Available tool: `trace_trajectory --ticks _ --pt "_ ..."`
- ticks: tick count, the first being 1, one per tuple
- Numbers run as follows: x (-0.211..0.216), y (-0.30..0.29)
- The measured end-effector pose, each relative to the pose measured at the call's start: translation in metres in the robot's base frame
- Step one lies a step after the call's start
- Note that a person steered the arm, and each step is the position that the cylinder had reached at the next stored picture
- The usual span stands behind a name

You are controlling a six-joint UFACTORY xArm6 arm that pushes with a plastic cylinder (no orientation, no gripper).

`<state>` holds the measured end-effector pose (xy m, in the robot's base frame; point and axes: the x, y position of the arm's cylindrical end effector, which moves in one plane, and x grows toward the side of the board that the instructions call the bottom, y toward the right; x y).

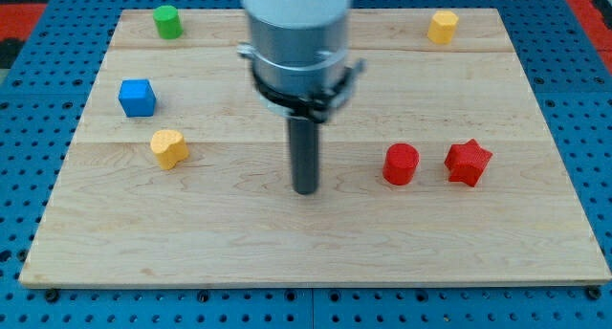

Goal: Slide the red circle towards the center

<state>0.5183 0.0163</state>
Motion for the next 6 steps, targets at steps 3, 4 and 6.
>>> trace_trajectory --ticks 3,4,6 --pt "0.000 0.088" --pt "-0.005 0.091" --pt "-0.053 0.091"
